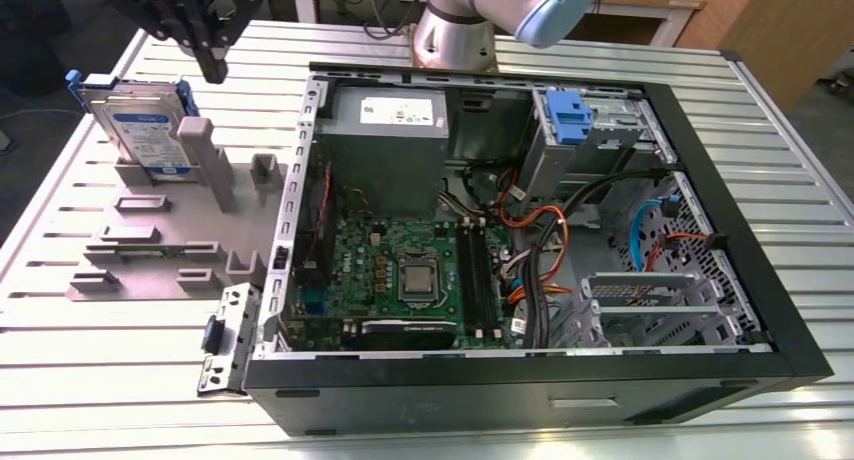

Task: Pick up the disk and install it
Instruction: 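Reach for the disk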

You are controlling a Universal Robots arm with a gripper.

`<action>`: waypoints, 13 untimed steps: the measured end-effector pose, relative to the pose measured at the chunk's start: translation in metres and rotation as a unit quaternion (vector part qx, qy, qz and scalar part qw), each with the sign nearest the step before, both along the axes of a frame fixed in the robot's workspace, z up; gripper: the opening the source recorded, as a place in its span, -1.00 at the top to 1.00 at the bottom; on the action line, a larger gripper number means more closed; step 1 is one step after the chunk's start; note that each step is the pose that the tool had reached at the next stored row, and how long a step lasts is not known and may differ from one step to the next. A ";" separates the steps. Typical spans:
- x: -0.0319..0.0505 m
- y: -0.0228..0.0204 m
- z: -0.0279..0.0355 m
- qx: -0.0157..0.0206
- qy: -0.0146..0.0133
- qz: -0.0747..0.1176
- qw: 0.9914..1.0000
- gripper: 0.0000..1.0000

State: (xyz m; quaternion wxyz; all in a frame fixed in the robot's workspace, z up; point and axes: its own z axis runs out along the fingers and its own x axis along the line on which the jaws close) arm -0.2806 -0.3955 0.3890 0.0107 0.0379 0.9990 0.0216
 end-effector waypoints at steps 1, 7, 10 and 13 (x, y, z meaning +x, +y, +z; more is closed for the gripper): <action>-0.0007 0.0000 0.0000 0.000 0.000 0.000 1.000 0.79; -0.0054 0.0000 -0.0001 0.000 0.000 0.000 1.000 0.79; -0.0089 0.0000 -0.0001 0.000 0.000 0.000 1.000 0.79; -0.0137 0.0000 -0.0002 0.000 0.000 0.000 1.000 0.79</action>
